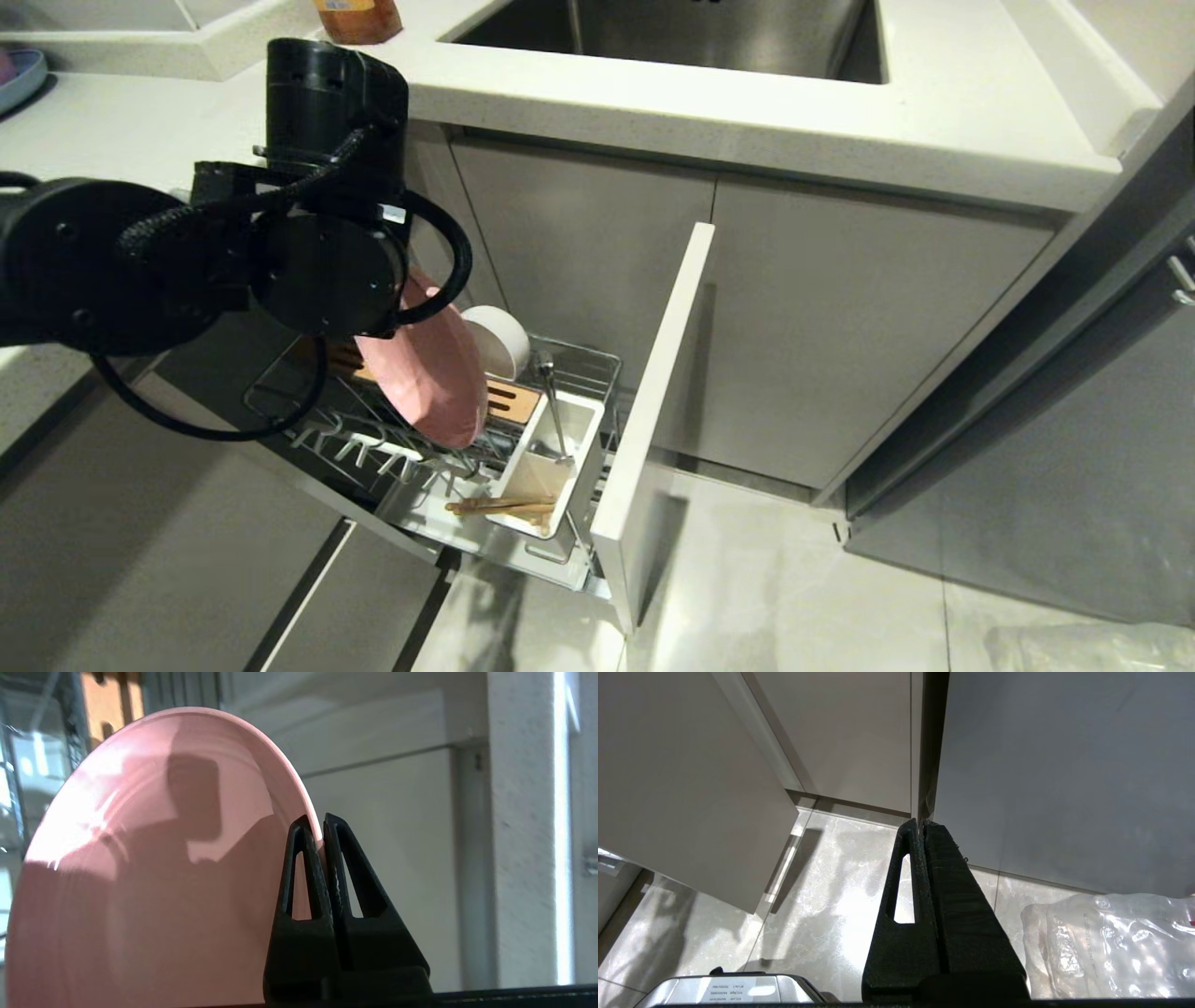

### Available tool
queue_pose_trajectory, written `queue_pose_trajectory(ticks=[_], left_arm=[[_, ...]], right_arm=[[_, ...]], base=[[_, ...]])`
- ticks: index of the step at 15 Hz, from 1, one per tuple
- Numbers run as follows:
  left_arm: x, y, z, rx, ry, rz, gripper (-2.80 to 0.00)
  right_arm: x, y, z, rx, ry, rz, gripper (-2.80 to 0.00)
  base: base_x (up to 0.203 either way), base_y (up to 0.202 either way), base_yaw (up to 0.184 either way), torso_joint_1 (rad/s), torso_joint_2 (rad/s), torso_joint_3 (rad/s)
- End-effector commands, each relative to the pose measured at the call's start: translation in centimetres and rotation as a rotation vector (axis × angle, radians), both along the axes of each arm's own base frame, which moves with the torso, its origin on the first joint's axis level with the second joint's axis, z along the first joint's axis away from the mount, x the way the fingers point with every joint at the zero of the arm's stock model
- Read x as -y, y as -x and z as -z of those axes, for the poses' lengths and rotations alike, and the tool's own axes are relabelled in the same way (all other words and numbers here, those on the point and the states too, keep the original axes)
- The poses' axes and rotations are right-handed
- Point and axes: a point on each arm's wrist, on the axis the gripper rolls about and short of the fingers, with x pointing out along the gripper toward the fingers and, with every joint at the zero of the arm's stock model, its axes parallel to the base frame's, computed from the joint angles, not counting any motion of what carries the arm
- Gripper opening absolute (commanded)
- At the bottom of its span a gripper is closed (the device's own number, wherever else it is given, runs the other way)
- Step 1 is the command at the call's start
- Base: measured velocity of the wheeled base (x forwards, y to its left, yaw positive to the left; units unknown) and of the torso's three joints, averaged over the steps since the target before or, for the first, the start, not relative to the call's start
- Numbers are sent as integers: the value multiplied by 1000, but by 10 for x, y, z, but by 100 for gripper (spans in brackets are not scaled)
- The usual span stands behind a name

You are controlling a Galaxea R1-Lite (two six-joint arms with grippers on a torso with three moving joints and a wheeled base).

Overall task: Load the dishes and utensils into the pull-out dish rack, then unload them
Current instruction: Pick up the plate and place it in the cupboard

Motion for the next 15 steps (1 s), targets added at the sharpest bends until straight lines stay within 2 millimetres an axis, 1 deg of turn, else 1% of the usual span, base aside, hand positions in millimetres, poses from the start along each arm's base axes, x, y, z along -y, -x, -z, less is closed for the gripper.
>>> queue_pose_trajectory(ticks=[1, 3, 9, 15], left_arm=[[0, -6, 6, -10, -7, -25, -280], [-1, -9, 8, -10, -16, -57, -280], [-1, -14, 13, -14, -2, -73, -280], [-4, -26, 23, -31, 4, -100, -280]], right_arm=[[0, 0, 0, -1, 0, 1, -280], [0, 0, 1, -1, 0, -1, -280], [0, 0, 1, -2, 0, 0, -280], [0, 0, 1, -2, 0, -1, -280]], base=[[0, 0, 0, 0, 0, 0], [0, 0, 0, 0, 0, 0], [0, 0, 0, 0, 0, 0], [0, 0, 0, 0, 0, 0]])
